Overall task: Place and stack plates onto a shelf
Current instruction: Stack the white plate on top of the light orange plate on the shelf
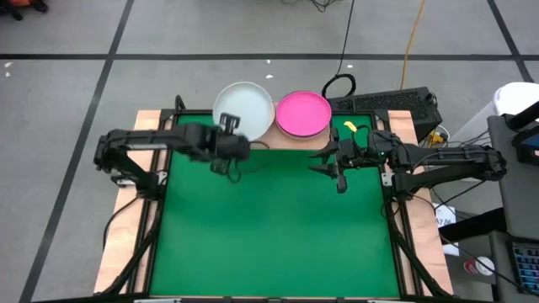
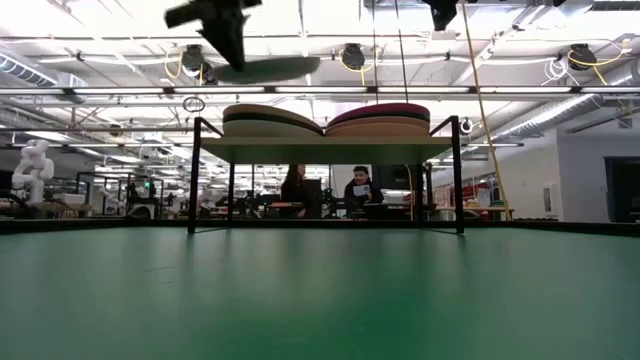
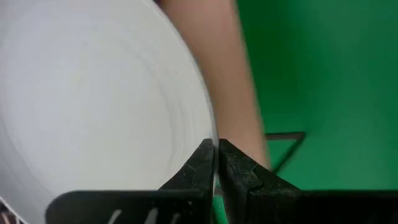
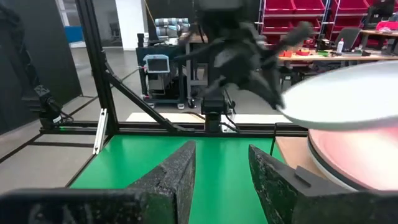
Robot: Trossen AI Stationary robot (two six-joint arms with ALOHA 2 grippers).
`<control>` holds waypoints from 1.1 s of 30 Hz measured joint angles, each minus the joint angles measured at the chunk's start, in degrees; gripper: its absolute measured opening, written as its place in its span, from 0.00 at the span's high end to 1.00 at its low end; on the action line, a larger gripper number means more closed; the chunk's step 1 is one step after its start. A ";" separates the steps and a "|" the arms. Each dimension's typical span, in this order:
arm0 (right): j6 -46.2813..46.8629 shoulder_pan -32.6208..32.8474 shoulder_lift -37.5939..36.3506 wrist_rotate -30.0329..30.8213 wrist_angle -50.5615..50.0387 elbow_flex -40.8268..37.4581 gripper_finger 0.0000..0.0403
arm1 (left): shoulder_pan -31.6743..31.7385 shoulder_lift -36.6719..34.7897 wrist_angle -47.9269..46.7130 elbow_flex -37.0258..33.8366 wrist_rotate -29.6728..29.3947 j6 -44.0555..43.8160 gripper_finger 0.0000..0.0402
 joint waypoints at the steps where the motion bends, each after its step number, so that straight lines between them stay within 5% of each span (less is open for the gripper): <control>1: -0.34 0.00 0.00 -0.02 -0.07 0.00 0.68 | 1.90 0.08 1.27 0.00 0.92 2.92 0.97; 10: -0.47 -0.02 0.00 -0.04 -1.31 0.00 0.68 | 13.78 2.56 4.74 0.00 8.10 14.78 0.96; 19: -0.47 -0.02 0.00 0.00 -1.22 0.00 0.68 | 15.80 2.54 7.73 0.00 13.01 19.41 0.94; 27: -0.46 -0.02 0.00 0.10 -1.24 0.00 0.68 | 15.83 2.54 7.13 0.00 12.36 17.55 0.78; 33: -0.47 -0.02 0.00 0.13 -1.24 0.00 0.68 | 15.73 2.52 7.08 0.06 6.13 16.87 0.73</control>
